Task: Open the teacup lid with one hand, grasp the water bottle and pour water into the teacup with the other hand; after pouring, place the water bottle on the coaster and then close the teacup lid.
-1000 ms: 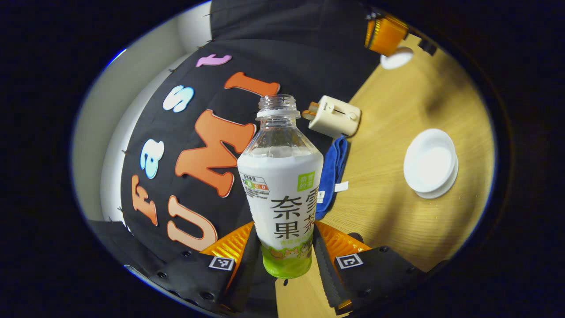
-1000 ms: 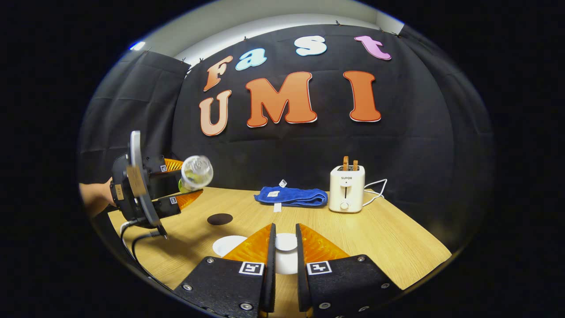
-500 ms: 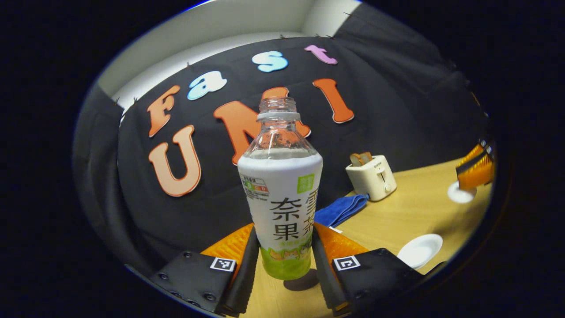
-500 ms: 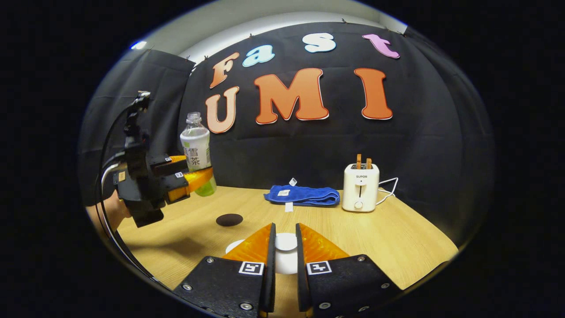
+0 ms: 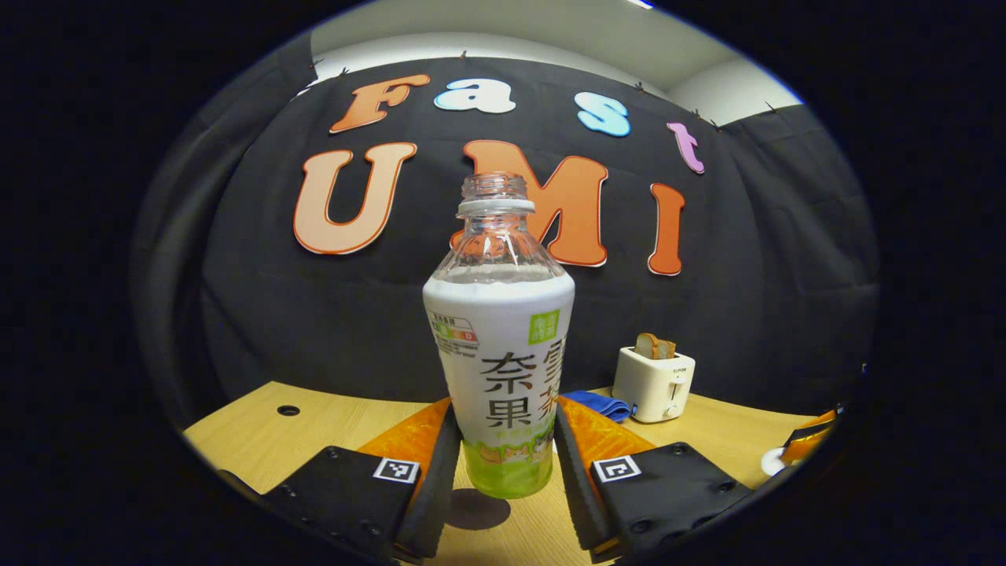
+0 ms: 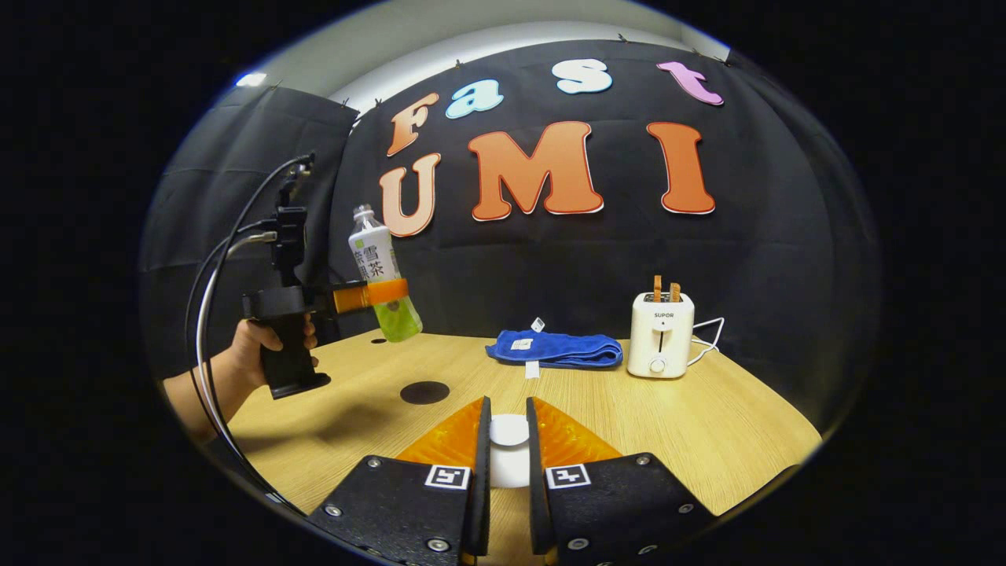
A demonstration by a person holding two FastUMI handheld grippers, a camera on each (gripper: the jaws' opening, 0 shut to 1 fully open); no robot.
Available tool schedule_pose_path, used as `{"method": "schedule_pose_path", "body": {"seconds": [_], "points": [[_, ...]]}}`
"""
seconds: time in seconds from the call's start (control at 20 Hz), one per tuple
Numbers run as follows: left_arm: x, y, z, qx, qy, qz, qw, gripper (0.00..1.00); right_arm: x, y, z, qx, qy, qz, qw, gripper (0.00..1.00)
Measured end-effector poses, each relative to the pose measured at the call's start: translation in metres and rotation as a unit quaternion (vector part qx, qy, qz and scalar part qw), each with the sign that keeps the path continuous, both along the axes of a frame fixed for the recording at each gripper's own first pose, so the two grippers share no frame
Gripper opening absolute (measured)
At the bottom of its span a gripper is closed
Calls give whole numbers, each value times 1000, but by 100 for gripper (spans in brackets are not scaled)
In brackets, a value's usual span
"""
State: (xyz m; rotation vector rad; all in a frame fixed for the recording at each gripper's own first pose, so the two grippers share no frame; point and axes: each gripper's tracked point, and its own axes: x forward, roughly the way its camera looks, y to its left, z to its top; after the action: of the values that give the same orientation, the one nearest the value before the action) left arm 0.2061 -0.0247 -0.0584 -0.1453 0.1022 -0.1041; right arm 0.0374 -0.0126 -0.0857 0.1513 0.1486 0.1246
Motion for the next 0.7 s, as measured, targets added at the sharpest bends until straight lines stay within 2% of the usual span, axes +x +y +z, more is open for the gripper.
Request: {"method": "schedule_pose_path", "body": {"seconds": [0.05,0.15,0.25,0.35,0.4,0.45,0.65,0.7], "points": [[11,3,-10,-5,11,1,1000,66,0,-1,1,0,-1,-1,1000,21],[20,5,-30,-21,34,4,999,63,0,-1,-1,-1,0,-1,1000,21],[28,2,-56,-37,57,-2,998,66,1,2,-2,2,1,2,1000,21],[30,5,-83,-32,86,0,996,63,0,4,-3,4,1,5,1000,21],[32,6,-94,-27,96,2,995,66,2,4,-4,2,1,4,1000,21],[34,4,-101,-24,104,2,994,63,2,4,-5,-2,4,5,1000,21],[36,7,-123,-4,124,3,992,69,4,5,-9,-2,11,4,1000,21],[37,8,-125,2,124,4,992,66,5,6,-9,-2,10,4,1000,21]]}}
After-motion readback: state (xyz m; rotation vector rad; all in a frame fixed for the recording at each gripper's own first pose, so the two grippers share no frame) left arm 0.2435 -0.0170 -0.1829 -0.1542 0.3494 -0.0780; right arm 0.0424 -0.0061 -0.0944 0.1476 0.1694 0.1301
